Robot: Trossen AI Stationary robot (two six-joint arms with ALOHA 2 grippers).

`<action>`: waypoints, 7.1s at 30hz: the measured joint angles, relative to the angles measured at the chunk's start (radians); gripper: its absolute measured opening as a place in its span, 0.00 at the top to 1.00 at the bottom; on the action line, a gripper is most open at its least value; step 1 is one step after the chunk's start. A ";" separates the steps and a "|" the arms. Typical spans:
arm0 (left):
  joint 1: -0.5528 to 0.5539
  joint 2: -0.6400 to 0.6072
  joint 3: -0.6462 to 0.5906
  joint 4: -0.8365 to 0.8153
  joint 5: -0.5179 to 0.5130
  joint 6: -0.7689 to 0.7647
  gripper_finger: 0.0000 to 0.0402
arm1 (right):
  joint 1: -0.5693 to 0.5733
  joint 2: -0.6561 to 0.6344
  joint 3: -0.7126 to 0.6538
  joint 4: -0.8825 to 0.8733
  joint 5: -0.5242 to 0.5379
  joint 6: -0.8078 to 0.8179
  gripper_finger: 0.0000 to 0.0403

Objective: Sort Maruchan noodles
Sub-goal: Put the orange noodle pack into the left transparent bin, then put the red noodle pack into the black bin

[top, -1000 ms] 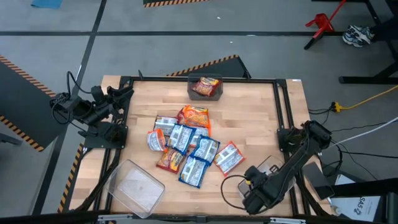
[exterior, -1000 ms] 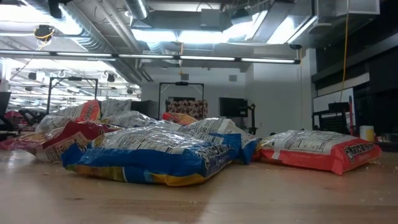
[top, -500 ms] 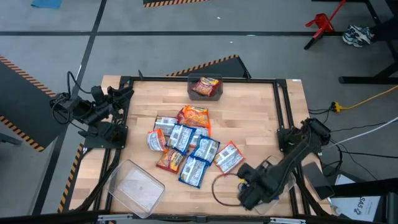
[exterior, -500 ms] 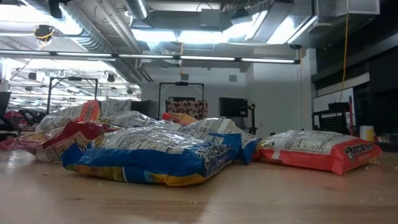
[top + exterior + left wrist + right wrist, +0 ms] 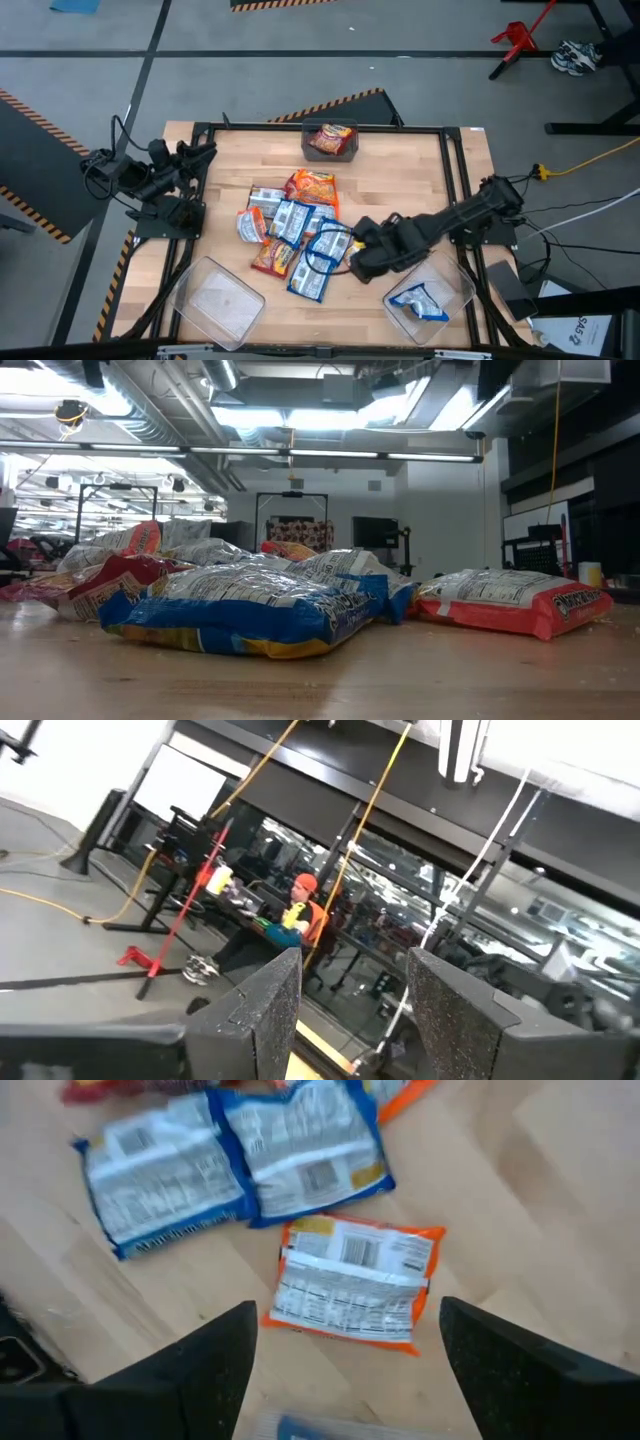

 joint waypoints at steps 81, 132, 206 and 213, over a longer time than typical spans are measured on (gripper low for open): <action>0.000 0.000 0.000 -0.052 -0.024 -0.008 0.56 | -0.265 0.163 0.070 0.814 -0.177 -0.563 1.00; 0.000 0.000 0.000 -0.052 -0.009 -0.130 0.56 | -0.158 0.716 0.558 1.181 -0.522 -1.047 0.31; 0.000 0.000 0.000 -0.060 -0.001 -0.127 0.56 | -0.169 0.596 0.346 0.688 -0.077 -0.966 1.00; 0.000 0.000 0.000 -0.060 0.006 -0.128 0.56 | -0.238 0.538 0.534 0.513 -0.086 -0.943 1.00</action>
